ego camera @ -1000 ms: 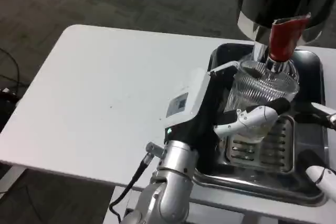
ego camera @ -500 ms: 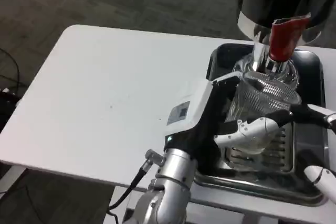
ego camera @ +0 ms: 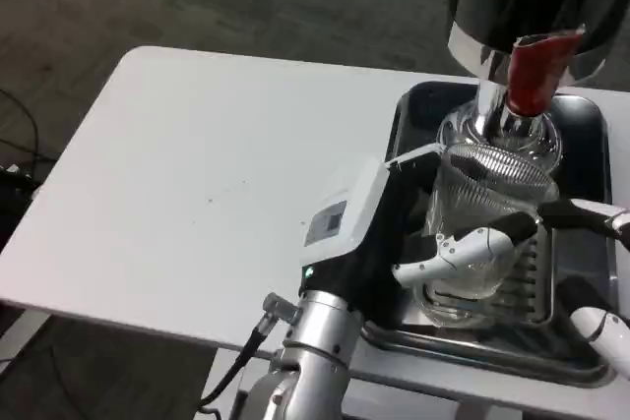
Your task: Grasp the cup under the faucet to collect the drink, then remove the cup.
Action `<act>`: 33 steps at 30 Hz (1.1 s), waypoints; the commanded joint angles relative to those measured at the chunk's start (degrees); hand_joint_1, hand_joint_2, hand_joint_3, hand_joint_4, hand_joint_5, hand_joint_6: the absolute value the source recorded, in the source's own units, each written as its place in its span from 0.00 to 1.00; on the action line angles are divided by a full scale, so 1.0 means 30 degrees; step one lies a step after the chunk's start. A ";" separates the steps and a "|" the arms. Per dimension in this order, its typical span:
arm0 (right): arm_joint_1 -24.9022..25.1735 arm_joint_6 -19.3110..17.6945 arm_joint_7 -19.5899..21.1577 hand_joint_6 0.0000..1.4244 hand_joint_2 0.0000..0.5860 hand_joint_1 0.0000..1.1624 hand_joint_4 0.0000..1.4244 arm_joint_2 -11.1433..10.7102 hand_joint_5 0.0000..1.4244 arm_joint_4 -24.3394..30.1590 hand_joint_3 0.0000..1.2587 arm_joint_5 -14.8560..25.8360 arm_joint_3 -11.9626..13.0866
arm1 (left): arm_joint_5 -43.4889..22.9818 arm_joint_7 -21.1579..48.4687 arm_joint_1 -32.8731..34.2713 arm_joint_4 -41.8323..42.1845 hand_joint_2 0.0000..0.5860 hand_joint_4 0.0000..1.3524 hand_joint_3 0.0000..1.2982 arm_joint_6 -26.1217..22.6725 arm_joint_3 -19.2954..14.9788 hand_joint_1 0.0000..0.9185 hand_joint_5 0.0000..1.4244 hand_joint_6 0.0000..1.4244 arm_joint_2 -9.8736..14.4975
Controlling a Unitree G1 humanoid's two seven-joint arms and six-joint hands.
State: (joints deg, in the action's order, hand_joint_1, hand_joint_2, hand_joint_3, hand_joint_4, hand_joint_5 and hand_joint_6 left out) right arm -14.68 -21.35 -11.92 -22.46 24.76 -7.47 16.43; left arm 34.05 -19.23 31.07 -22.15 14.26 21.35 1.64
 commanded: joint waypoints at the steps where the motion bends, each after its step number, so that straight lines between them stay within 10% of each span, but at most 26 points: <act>1: -0.0209 -0.0289 0.0141 0.06 0.66 0.32 0.18 0.0230 0.13 0.0065 0.17 0.0094 -0.0104 | -0.0031 0.0552 -0.0593 0.0295 0.43 0.29 0.52 0.0093 0.0233 0.18 0.32 0.28 0.0126; 33: -0.0803 0.0083 0.1708 0.06 0.65 0.32 0.15 0.1501 0.11 0.0845 0.16 -0.1350 0.0546 | 0.0000 0.0696 -0.1328 0.1044 0.31 0.14 0.51 0.0224 0.0193 0.17 0.23 0.23 0.0265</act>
State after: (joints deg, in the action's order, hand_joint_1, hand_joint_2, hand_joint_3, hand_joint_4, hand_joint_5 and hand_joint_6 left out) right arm -16.19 -21.47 -7.53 -18.49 26.60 -11.14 17.73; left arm 33.96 -17.84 28.58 -19.62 14.44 21.53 2.02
